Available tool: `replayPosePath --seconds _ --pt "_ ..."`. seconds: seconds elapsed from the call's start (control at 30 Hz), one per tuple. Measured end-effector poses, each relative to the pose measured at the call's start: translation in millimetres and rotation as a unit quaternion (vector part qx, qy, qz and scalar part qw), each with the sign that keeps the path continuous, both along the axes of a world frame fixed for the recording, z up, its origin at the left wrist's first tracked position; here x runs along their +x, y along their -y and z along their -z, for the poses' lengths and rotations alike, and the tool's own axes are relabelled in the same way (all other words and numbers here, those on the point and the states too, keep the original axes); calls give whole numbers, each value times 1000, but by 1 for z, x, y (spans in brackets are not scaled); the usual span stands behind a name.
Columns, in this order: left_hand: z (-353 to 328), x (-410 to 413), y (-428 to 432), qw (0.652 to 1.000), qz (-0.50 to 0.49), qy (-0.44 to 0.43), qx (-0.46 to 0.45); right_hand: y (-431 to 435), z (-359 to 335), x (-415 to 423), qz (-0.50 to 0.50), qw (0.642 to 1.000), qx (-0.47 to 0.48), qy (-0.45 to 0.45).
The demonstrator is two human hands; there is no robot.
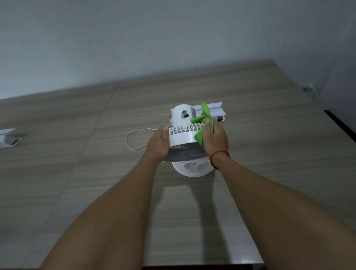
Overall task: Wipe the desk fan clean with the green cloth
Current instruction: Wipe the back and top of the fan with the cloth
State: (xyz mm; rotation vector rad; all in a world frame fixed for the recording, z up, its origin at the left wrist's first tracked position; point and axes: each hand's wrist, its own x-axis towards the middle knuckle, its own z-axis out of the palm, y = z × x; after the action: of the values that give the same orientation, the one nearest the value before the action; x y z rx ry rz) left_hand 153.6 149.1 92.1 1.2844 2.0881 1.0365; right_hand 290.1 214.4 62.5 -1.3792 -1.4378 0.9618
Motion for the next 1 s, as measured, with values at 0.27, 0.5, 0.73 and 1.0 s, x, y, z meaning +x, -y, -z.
replayPosePath --seconds 0.27,0.5,0.73,1.0 --pt "7 -13 -4 1000 7 15 6 -20 28 17 26 955 -228 -188" --pt "10 -20 -10 1000 1 4 -18 -16 36 13 36 934 -265 -236" --pt "0 -5 -12 999 -12 24 -43 -5 -9 -5 39 992 -68 -103" --pt "-7 2 -2 992 -39 114 -40 23 -39 -27 -172 956 76 224"
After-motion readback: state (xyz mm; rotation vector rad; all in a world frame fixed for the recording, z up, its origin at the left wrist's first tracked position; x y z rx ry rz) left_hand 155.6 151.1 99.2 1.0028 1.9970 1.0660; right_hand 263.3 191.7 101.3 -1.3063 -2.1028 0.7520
